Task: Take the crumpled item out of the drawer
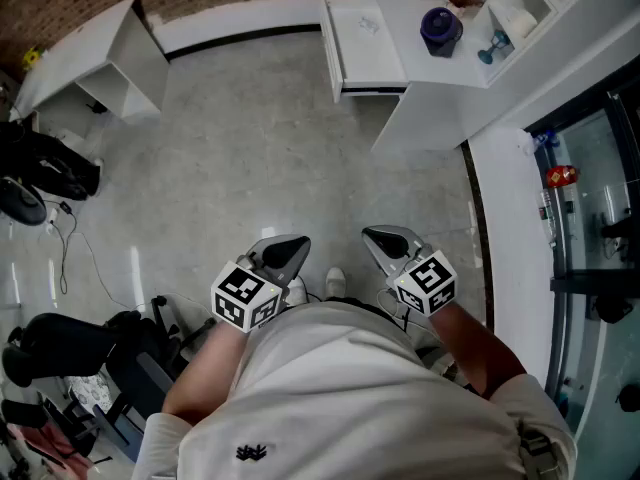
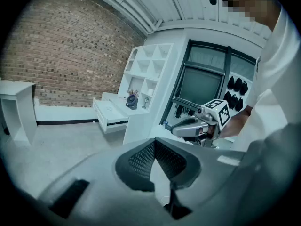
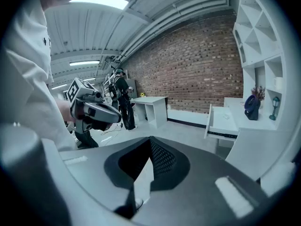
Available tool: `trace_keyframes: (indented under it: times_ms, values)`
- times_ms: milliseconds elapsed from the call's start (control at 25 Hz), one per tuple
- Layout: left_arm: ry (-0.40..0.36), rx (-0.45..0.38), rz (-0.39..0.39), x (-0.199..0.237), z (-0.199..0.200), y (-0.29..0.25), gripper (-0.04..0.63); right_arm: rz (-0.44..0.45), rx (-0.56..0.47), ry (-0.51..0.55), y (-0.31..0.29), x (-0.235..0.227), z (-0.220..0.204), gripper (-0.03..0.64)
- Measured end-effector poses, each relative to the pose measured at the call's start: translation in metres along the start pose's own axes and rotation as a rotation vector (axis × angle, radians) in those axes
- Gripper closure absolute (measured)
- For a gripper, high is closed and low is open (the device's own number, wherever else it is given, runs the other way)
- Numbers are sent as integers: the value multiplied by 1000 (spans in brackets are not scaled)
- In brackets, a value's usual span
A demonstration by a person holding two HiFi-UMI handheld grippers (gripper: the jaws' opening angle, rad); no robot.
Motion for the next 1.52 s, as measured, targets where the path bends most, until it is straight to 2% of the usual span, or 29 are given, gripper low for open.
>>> trace_keyframes:
  times_ms: [280, 480, 680, 720, 760, 880, 1160, 1520]
  values:
    - [-9, 14, 2, -5, 17, -37, 589, -7, -3, -7, 16, -39, 3, 604]
    - [-58, 39, 2, -10, 26, -59, 589, -15, -15, -25, 21, -63, 0, 604]
    - [-38, 48, 24, -4, 26, -67, 589, -37, -64, -9, 25, -84, 0, 601]
    - [-38, 47, 27, -2, 26, -69, 589, -41, -68, -11, 24, -90, -1, 536]
    - [-38, 48, 30, 1, 26, -71, 589, -50, -68, -22, 22, -97, -2, 438]
    - [-31, 50, 29, 16, 26, -76, 589, -98, -65, -72, 13, -118, -1, 376]
    - [-76, 30, -12, 88, 46, -89, 589, -170, -57, -82, -37, -153, 35, 374]
    - [-162, 25, -81, 245, 96, -76, 589, -255, -48, -79, -161, -175, 125, 391]
Point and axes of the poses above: the fingertips, and each gripper's own axes: y backward along the fingers, x to its left, z out of its top, the point moved 7 cm from there along y, backward along the fingers, and after that the axes turned 8 degrees about -y, right-handed, at the moved point
